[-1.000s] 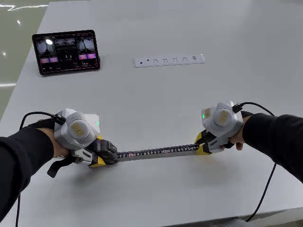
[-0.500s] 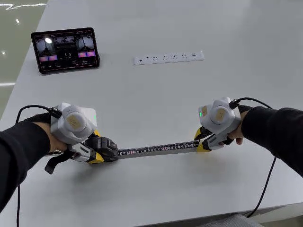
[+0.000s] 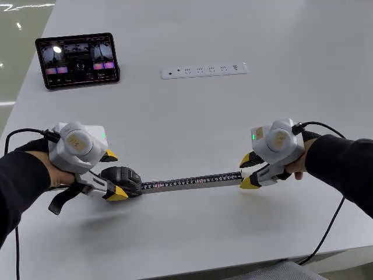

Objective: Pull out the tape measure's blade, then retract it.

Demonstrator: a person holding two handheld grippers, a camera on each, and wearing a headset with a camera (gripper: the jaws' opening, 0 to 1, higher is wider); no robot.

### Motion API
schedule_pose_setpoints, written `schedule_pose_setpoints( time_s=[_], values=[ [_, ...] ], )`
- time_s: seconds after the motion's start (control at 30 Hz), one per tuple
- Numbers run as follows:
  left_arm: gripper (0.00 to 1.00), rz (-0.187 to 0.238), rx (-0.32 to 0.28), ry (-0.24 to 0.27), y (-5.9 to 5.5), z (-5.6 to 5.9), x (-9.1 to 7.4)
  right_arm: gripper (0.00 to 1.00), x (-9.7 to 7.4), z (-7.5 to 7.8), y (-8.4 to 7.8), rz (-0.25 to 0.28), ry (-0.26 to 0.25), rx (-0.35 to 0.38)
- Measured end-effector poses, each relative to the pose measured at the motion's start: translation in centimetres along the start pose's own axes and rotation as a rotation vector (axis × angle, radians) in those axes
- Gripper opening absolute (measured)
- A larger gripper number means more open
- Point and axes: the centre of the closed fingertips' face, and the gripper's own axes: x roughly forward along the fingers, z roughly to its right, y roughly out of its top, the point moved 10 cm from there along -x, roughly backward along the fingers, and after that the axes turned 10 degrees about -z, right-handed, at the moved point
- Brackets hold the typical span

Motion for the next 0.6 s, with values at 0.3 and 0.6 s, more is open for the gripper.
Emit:
schedule_pose_setpoints(
  time_s=[0.3, 0.6],
  values=[
    [0.70, 0.062, -0.147, 0.002, -1.0, 0.8, -0.7, 0.39, -0.9, -0.4, -0.4, 0.076, -0.054, 0.115],
    [0.76, 0.173, -0.290, 0.096, -2.7, 0.9, -1.9, 0.50, -1.8, -1.8, -1.3, 0.153, -0.117, 0.249]
  ],
)
